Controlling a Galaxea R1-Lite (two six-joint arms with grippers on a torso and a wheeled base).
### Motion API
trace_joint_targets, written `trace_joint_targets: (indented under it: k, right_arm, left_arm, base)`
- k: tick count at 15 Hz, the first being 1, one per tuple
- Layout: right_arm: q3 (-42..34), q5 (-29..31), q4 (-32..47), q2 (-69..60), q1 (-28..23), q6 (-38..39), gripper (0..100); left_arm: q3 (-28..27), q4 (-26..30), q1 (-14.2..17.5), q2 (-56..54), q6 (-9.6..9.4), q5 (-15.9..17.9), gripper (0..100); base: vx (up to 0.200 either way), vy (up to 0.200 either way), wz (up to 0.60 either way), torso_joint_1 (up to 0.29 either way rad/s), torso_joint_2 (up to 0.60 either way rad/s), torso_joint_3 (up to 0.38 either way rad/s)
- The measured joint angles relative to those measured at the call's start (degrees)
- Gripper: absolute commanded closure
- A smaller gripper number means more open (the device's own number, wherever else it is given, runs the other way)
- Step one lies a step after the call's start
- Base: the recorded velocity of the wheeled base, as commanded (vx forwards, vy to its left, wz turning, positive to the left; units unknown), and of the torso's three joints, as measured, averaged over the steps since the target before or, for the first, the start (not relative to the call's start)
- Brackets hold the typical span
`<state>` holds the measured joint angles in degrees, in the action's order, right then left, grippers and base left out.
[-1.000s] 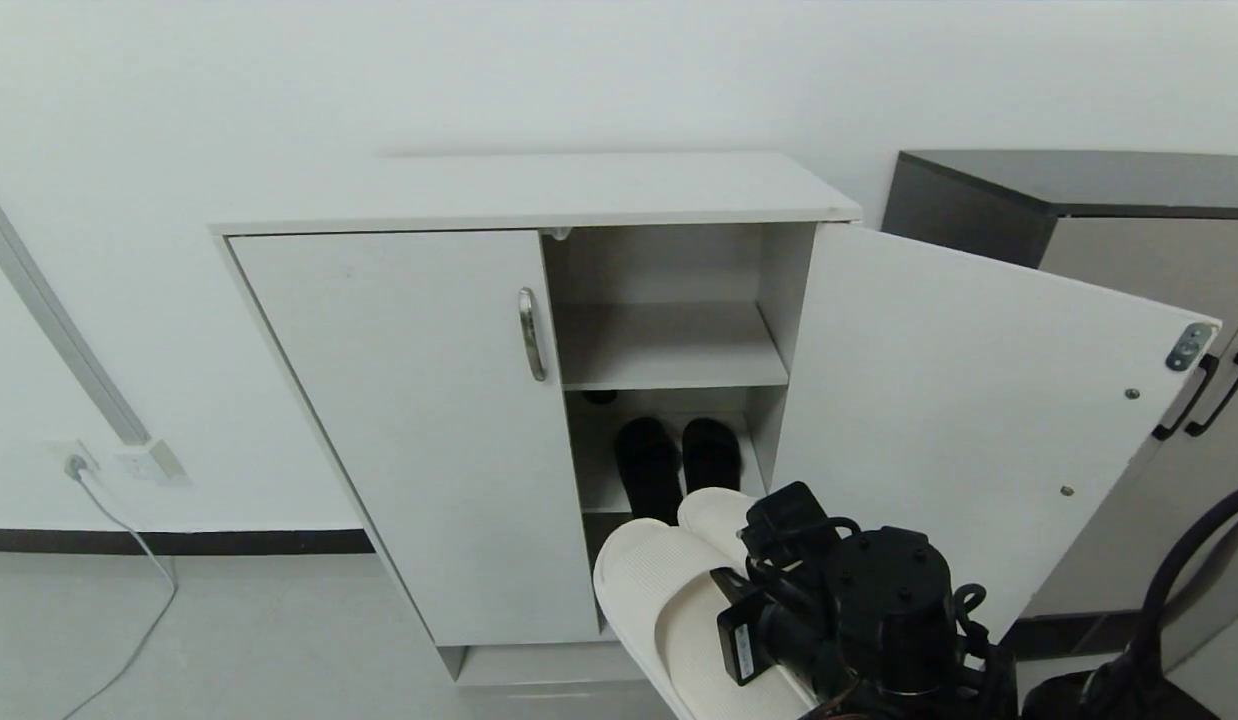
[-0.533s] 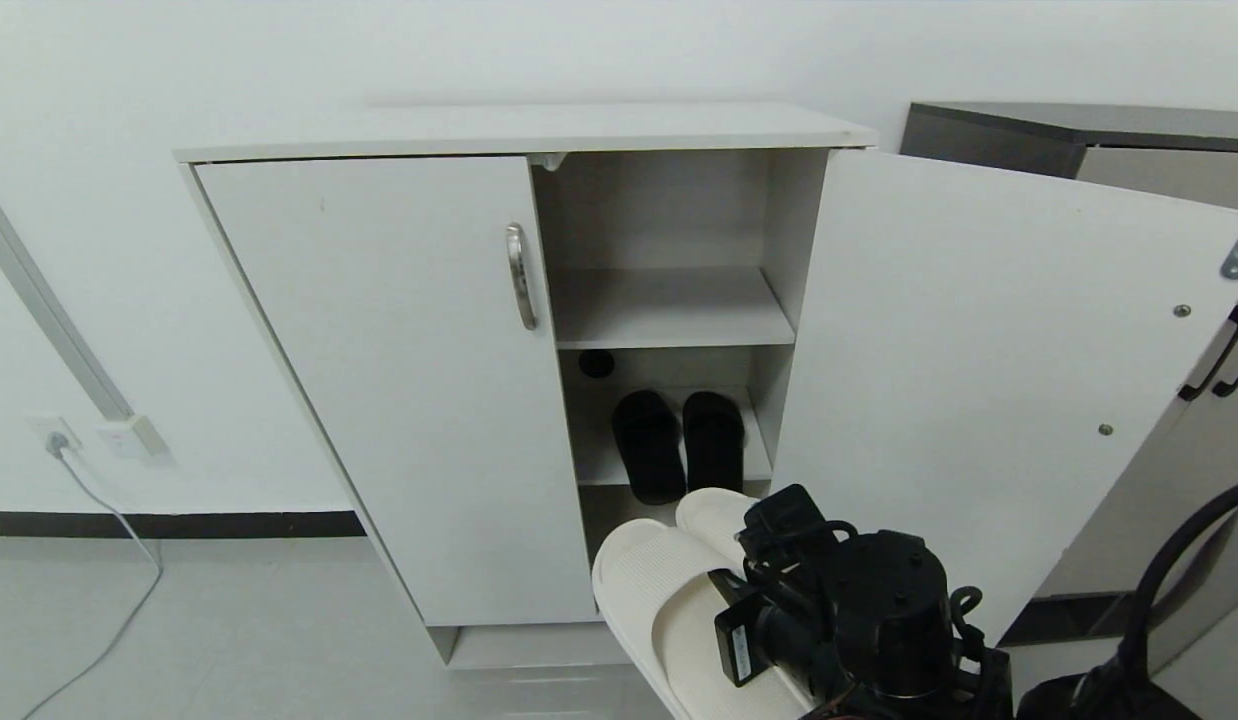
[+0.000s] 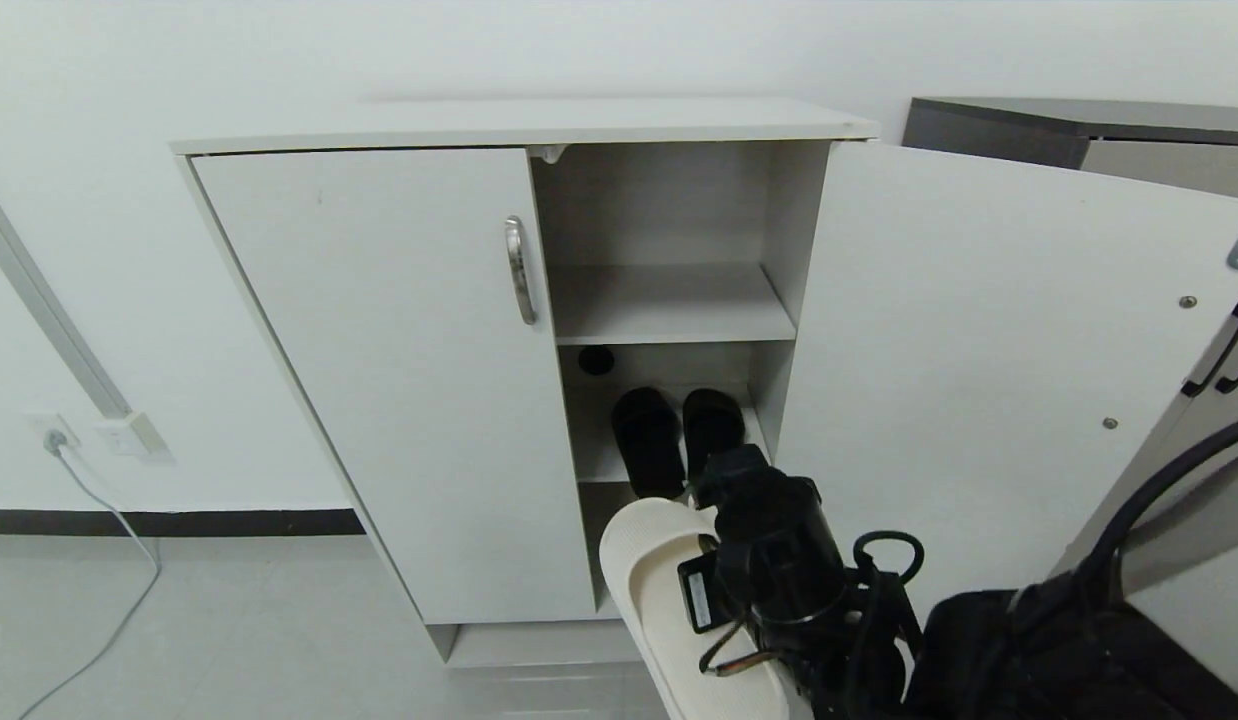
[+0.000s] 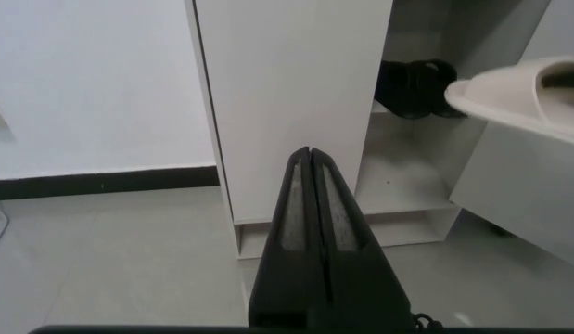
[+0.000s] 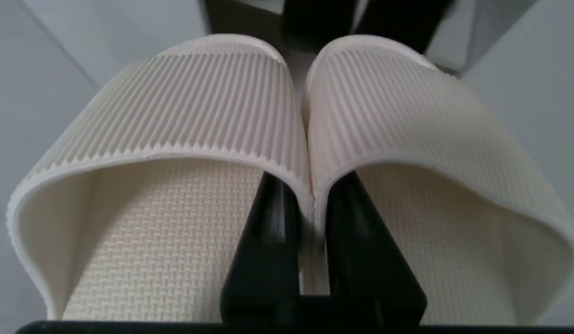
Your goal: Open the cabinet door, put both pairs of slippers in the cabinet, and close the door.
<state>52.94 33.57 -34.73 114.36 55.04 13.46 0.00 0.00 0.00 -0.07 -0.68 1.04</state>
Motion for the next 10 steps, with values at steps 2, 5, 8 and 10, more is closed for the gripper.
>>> trace_joint_targets:
  k: [2,5,8,10]
  right_arm:
    - [9.37,5.56,12.04,-1.43,0.88,3.27,100]
    - [22.1,12.28,22.02,-2.93,1.73,4.46,100]
    - [29.33,13.99,25.7,-3.3,2.12,2.99,100]
    - [30.66,14.02,25.65,-3.32,2.21,2.16,100]
  left_arm:
    - [0.0,0.02,0.0,0.0,-0.05,0.02,100]
    - [0.0,0.02,0.0,0.0,-0.1,0.02,100]
    - [0.0,0.02,0.0,0.0,-0.1,0.0,100]
    - [0.0,0.02,0.0,0.0,-0.1,0.02,100]
  base:
    - [0.0,0.0,0.0,0.0,0.0,0.0]
    - [0.0,0.0,0.0,0.0,0.0,0.0]
    - [0.0,0.0,0.0,0.0,0.0,0.0]
    - [0.0,0.0,0.0,0.0,0.0,0.0]
